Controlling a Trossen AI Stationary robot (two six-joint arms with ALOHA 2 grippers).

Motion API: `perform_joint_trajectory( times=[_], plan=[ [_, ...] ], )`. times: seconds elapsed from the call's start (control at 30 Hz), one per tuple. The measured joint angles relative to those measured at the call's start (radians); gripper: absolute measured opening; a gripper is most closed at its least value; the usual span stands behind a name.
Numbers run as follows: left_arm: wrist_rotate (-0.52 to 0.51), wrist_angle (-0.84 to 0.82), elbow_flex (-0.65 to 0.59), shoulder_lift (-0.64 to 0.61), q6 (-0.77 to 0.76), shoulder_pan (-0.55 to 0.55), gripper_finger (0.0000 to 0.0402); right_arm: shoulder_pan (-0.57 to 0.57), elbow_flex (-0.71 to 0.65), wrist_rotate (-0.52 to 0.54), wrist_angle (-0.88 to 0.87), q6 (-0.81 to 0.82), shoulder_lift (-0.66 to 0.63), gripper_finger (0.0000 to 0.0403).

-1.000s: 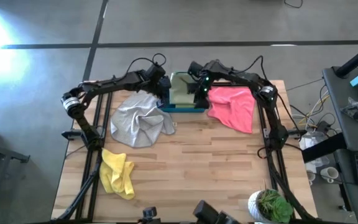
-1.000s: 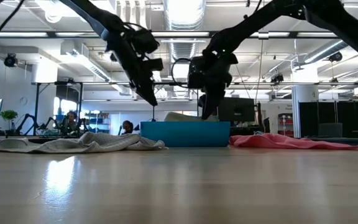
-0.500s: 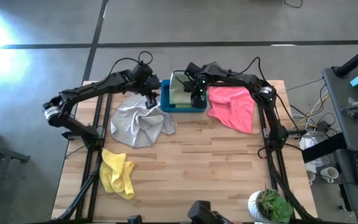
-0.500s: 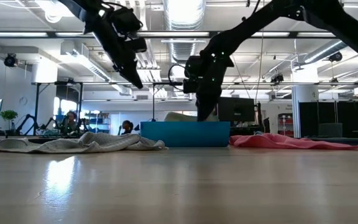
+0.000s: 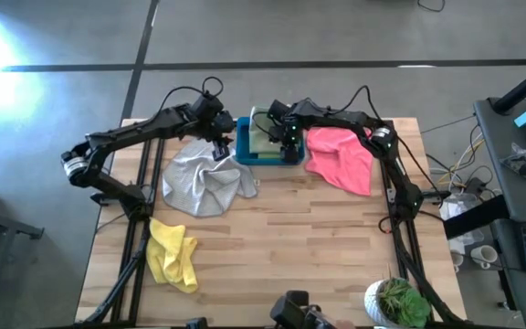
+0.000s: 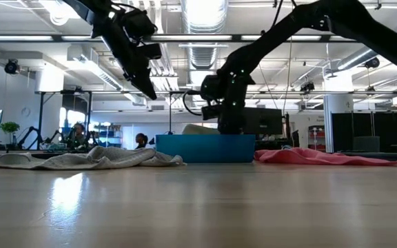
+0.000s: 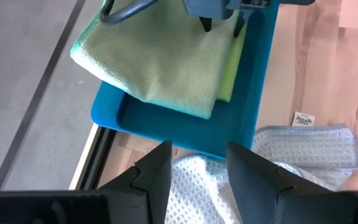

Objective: Fold microfiber towels
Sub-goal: Put the green microfiber cloth into the blue bin

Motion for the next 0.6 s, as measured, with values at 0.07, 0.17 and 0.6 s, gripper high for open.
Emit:
perform_joint_trajectory(
  times=[0.07,0.17,0.6],
  plan=[
    [0.000,0.000,0.000,0.000,0.000,0.000,0.0135,0.000,0.000,0.000,0.008,0.014,0.000,0.0171],
    [0.000,0.001,0.000,0.000,0.000,0.001,0.0135,0.000,0.000,0.001,0.009,0.017,0.000,0.0138],
    [0.000,0.000,0.000,0.000,0.000,0.001,0.0135,0.009,0.001,-0.002,-0.012,0.028,-0.045,0.0011]
  ],
)
